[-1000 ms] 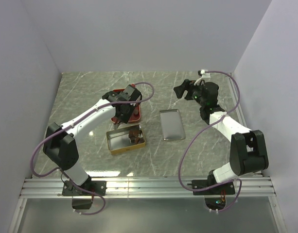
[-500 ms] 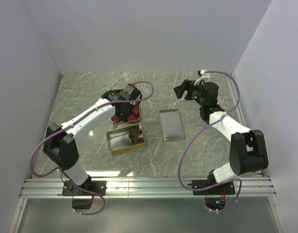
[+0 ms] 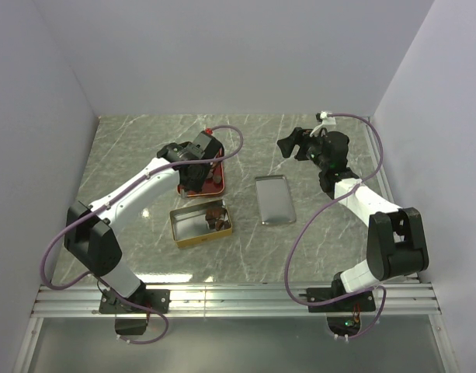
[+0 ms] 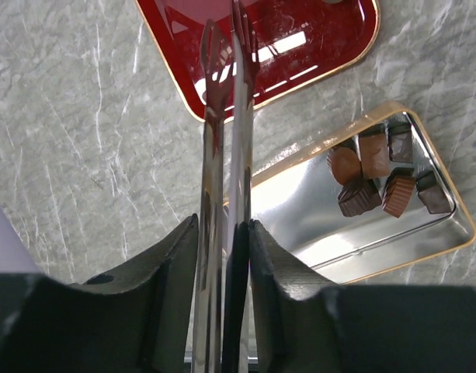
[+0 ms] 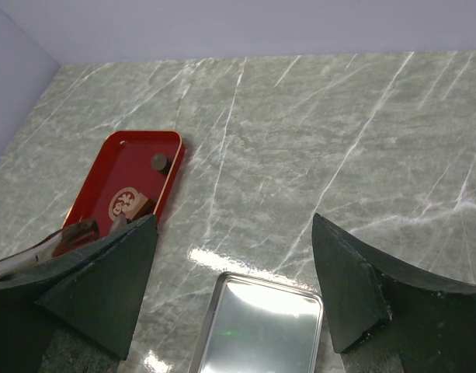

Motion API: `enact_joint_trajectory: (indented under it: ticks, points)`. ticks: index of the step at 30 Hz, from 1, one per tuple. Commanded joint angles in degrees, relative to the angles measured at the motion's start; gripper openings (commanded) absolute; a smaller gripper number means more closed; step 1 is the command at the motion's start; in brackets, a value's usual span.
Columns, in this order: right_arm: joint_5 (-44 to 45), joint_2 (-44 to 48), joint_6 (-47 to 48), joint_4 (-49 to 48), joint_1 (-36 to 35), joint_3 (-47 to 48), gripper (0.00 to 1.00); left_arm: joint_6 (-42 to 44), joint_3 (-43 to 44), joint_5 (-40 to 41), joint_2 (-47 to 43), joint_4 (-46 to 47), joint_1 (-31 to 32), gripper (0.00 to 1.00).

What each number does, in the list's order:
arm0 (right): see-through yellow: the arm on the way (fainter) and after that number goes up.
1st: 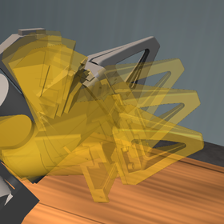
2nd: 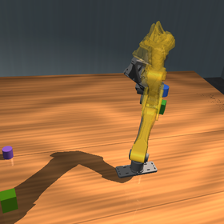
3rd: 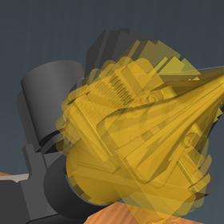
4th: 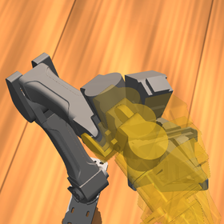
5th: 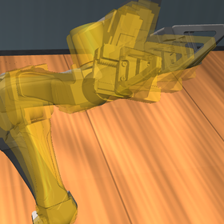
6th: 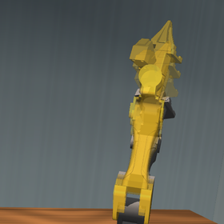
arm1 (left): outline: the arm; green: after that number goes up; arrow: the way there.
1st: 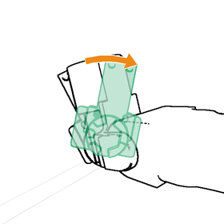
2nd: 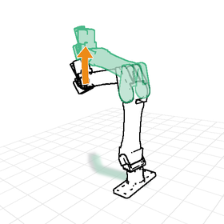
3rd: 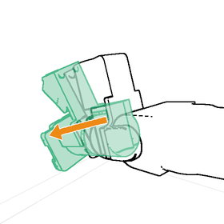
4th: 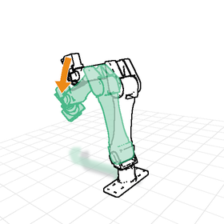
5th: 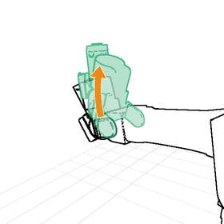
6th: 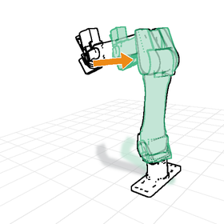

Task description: Pack the chocolate

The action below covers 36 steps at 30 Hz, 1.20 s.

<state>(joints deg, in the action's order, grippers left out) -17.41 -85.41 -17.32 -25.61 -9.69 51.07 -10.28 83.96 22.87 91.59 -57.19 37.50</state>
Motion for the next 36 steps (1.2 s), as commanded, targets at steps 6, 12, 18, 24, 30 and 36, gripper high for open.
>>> enact_joint_trajectory:
  ticks: [6, 12, 18, 24, 30, 36]
  points:
    - [-0.3, 0.2, 0.0, -1.5, 0.6, 2.0, 0.87, 1.5, 4.1, -0.5, -0.4, 2.7, 0.6, 0.41]
    - [-0.3, -0.2, 0.0, -1.6, 0.6, 2.0, 0.87, 2.3, 6.4, -1.5, 0.5, 2.7, 0.8, 0.40]
    - [-0.5, -0.5, -0.3, -1.6, 0.9, 2.1, 0.87, 2.9, 7.3, -4.9, 1.1, 1.6, 0.9, 0.41]
    - [-0.7, -0.3, -0.4, -2.0, 1.0, 1.8, 0.87, 2.6, 6.8, -4.1, 1.8, 1.1, 0.9, 0.41]
    - [-0.5, 0.0, -0.3, -2.0, 1.2, 1.6, 0.87, 2.9, 7.3, -3.8, 3.3, 1.4, 0.9, 0.41]
    - [-0.6, -0.3, -0.4, -2.0, 1.3, 1.7, 0.87, 2.7, 7.4, -2.0, 4.6, 1.2, 0.9, 0.41]
